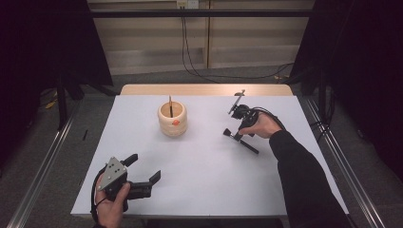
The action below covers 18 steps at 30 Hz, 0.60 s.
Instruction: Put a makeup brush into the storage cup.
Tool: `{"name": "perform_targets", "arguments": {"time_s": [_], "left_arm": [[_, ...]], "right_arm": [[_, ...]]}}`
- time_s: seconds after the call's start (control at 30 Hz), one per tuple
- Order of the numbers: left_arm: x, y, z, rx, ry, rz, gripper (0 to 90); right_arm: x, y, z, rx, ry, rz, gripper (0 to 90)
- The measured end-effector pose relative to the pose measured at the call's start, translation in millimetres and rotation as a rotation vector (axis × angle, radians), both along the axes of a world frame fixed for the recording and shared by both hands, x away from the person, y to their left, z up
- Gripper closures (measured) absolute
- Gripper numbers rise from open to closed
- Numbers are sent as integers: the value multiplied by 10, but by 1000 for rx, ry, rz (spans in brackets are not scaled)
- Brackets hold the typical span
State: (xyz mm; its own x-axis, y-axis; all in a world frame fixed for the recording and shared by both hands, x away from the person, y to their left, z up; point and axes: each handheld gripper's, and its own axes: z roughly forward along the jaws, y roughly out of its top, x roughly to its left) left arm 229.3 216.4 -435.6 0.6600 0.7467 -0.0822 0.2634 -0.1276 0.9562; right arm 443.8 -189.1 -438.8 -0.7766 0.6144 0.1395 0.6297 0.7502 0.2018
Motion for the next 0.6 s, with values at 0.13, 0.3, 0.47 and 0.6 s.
{"name": "perform_targets", "arguments": {"time_s": [0.13,0.3,0.47,0.6], "left_arm": [[2,1,-2,4,3,-3,16],[-3,1,0,5,1,3,16],[-3,2,1,7,2,7,16],[-4,5,0,6,2,4,16]], "right_arm": [[-7,35,-41,-23,14,3,729],[-21,69,-119,-50,21,10,755],[-19,74,-117,-69,13,15,765],[-21,78,-117,-75,10,11,777]]}}
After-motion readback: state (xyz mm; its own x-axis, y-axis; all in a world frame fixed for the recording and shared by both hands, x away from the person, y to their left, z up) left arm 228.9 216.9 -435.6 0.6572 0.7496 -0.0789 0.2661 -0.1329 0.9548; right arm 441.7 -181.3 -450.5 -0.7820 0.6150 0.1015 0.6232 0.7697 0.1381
